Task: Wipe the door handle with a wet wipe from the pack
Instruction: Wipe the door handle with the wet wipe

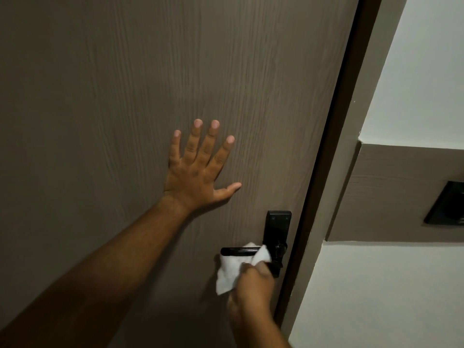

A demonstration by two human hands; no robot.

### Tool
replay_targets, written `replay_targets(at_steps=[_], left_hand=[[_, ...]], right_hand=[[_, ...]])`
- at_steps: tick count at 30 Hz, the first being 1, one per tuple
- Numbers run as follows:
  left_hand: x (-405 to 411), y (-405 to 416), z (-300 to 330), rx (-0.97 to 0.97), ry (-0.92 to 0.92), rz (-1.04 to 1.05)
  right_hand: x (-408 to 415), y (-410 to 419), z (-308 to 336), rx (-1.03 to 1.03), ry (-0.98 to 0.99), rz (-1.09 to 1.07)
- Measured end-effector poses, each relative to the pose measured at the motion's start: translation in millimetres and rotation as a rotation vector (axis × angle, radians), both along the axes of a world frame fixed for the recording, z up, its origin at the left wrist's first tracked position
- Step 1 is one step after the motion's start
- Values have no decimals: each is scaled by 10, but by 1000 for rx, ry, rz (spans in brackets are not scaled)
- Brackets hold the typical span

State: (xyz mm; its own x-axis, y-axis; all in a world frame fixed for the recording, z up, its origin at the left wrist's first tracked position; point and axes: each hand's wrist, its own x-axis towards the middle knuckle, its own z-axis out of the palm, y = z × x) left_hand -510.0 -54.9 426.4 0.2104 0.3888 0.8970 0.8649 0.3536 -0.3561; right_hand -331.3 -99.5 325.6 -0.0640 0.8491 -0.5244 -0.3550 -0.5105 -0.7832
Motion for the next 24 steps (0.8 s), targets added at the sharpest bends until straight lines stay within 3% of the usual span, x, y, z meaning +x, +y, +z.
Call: replay_targets(at_steps=[5, 7, 9, 11, 13, 15, 19, 24], left_hand=[[5, 1, 7, 19, -7, -29], [0, -7, 6, 19, -7, -29], [2, -9, 2, 12, -4, -28], [10, -13, 5, 7, -3, -31], [16, -19, 10, 7, -4, -35], [10, -20, 12, 5, -6, -35], [6, -14, 1, -3, -16, -41], [-28, 13, -15, 21, 13, -60]], right_hand=[[-101, -202, 47, 32, 126, 357], [13, -171, 46, 112, 106, 364], [197, -135, 86, 258, 61, 239], [395, -69, 147, 510, -113, 36], [545, 44, 145, 861, -457, -96], [580, 207, 31, 1111, -768, 11], [334, 222, -311, 1329, -1289, 416], [-82, 29, -467, 1621, -1374, 590]])
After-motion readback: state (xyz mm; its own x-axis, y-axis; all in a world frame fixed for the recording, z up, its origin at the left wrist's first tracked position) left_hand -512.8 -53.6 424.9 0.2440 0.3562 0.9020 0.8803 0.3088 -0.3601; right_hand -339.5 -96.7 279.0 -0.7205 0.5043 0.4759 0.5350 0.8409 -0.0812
